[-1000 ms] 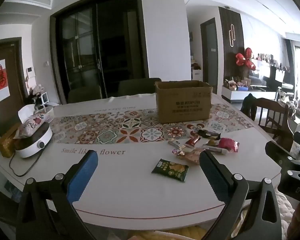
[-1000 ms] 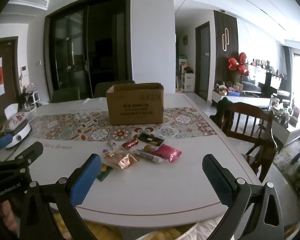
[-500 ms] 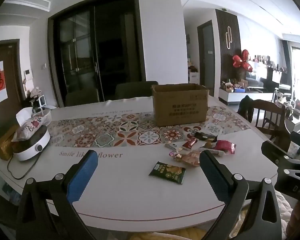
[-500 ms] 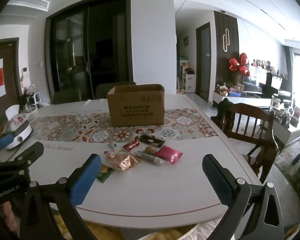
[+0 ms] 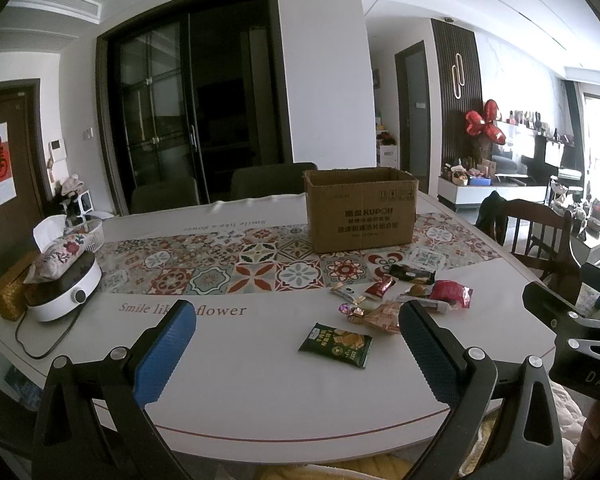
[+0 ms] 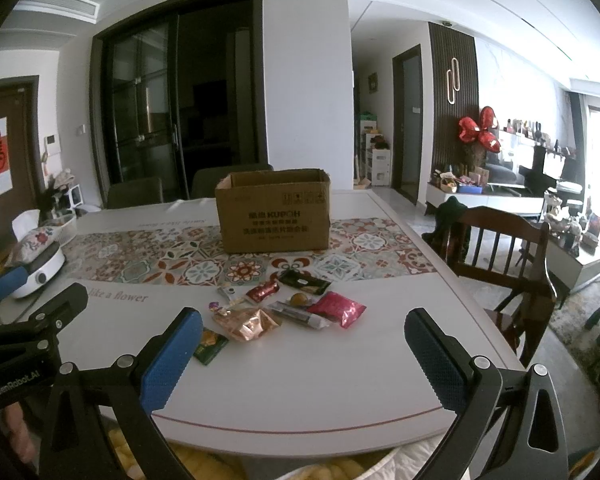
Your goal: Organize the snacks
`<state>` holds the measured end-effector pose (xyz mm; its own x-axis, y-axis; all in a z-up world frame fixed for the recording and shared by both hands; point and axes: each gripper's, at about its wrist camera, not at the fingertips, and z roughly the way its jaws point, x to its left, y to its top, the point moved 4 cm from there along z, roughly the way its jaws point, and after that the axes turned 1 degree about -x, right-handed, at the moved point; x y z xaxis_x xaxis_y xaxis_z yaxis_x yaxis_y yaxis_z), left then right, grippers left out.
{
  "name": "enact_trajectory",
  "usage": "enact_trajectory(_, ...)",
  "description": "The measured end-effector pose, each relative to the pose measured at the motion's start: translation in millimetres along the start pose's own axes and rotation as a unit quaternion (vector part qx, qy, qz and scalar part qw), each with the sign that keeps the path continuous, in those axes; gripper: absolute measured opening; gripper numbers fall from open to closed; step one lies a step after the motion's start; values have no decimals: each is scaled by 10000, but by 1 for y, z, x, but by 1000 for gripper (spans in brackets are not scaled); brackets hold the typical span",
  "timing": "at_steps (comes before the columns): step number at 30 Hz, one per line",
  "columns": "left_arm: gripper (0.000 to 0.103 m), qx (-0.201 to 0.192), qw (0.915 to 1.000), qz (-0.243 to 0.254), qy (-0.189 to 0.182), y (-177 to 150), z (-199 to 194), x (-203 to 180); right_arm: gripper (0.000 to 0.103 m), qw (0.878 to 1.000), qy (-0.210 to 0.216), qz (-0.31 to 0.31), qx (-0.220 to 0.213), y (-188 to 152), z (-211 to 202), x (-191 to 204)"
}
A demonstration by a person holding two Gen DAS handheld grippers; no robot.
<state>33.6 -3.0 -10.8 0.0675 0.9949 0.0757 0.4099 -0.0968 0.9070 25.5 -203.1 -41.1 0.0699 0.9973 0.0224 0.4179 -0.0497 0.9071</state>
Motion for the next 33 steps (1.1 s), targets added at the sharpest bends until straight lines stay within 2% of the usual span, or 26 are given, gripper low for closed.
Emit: enact_trajectory(33, 103, -26, 10000, 3, 1, -1, -1, 0, 102, 10000, 10, -6, -30, 2, -1, 3)
